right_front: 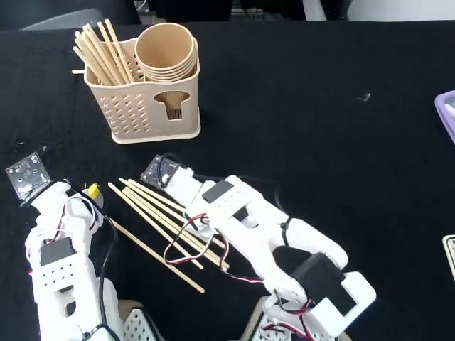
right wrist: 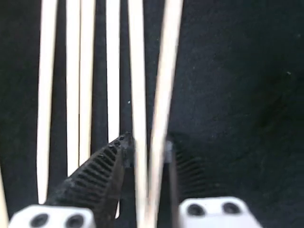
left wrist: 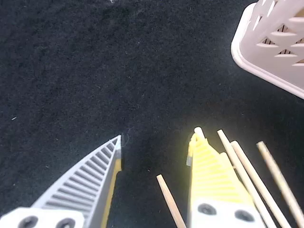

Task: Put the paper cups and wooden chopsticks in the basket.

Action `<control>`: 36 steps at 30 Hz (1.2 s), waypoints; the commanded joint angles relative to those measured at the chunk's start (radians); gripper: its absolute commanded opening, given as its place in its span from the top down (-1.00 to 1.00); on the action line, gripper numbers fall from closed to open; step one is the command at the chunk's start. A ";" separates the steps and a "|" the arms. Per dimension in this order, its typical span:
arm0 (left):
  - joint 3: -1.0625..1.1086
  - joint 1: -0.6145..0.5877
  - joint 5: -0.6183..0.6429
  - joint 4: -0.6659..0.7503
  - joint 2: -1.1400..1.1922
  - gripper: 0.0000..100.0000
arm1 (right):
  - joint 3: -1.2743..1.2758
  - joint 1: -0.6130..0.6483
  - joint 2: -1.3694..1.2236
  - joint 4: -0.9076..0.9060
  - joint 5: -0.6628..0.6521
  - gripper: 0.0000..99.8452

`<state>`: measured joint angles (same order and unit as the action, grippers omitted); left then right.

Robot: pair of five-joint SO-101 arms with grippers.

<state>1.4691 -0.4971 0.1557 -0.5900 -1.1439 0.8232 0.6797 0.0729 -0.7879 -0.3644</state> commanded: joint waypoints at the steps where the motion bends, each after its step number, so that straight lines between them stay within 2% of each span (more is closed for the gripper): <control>1: -0.005 -0.001 -0.002 0.018 -0.015 0.55 | -0.021 0.011 0.028 0.008 -0.008 0.98; 10: -0.005 -0.001 -0.002 0.018 -0.015 0.55 | 0.062 0.009 0.171 0.011 -0.008 0.98; 22: -0.007 -0.001 -0.002 0.018 -0.015 0.55 | 0.067 0.009 0.189 0.008 0.002 0.98; 27: -0.007 -0.001 -0.002 0.018 -0.015 0.55 | 0.124 0.006 0.326 0.008 0.034 0.98; 36: -0.008 -0.001 -0.002 0.018 -0.015 0.55 | 0.193 -0.071 0.552 0.006 0.051 0.98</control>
<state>1.4691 -0.4971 0.1557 -0.5900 -1.1439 1.0134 0.6276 0.5501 -0.7910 -0.3199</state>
